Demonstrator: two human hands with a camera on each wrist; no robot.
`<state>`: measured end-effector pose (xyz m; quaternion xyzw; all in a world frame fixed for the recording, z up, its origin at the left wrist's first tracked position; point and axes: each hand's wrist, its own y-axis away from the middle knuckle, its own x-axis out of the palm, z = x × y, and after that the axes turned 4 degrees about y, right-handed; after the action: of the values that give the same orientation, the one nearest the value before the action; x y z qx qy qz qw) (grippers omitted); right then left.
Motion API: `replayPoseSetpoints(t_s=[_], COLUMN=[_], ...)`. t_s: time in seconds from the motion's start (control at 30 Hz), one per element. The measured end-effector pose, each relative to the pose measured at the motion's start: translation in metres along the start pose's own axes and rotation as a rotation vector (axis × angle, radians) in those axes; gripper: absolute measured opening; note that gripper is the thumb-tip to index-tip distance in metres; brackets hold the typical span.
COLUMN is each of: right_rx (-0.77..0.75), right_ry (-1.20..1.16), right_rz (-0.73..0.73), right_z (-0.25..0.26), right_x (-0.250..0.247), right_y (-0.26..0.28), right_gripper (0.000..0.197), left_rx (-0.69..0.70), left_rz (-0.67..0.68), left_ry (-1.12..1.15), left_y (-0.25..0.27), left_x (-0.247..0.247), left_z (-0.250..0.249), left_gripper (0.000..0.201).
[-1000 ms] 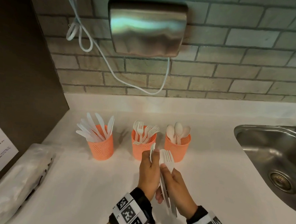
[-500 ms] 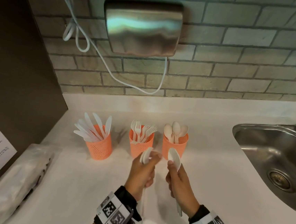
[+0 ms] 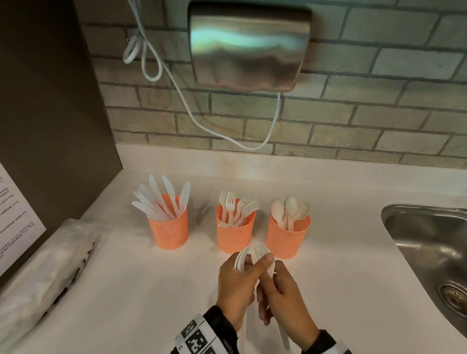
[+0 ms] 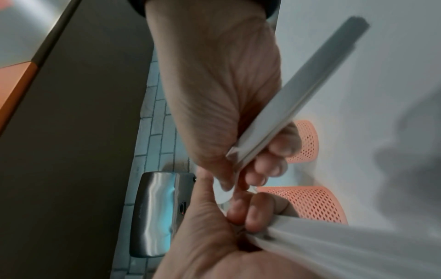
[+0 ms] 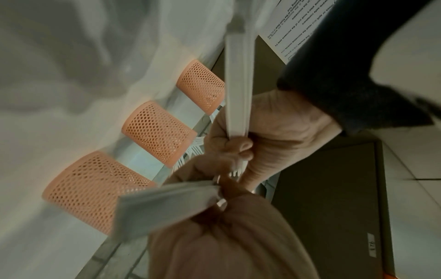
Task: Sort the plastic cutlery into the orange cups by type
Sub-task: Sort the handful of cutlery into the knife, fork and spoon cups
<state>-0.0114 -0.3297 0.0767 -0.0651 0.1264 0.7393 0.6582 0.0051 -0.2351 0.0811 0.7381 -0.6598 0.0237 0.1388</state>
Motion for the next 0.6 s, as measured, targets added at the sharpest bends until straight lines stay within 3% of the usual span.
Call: replayPoseSetpoints(t_s=[0.17, 0.23, 0.4, 0.6], right_rx=[-0.075, -0.057, 0.073, 0.143], right_ry=[0.162, 0.144, -0.079, -0.338], right_rz=[-0.007, -0.017, -0.138, -0.086], right_z=[0.001, 0.000, -0.003, 0.002], right_x=[0.003, 0.005, 0.000, -0.006], right_y=[0.005, 0.007, 0.002, -0.001], right_gripper=[0.017, 0.027, 0.035, 0.038], left_rx=[0.013, 0.025, 0.044, -0.033], left_rz=[-0.003, -0.014, -0.063, -0.066], left_ry=[0.058, 0.060, 0.053, 0.092], left_y=[-0.002, -0.005, -0.009, -0.003], left_x=[0.001, 0.001, 0.001, 0.007], left_z=[0.004, 0.007, 0.013, 0.016], left_gripper=[0.019, 0.023, 0.031, 0.021])
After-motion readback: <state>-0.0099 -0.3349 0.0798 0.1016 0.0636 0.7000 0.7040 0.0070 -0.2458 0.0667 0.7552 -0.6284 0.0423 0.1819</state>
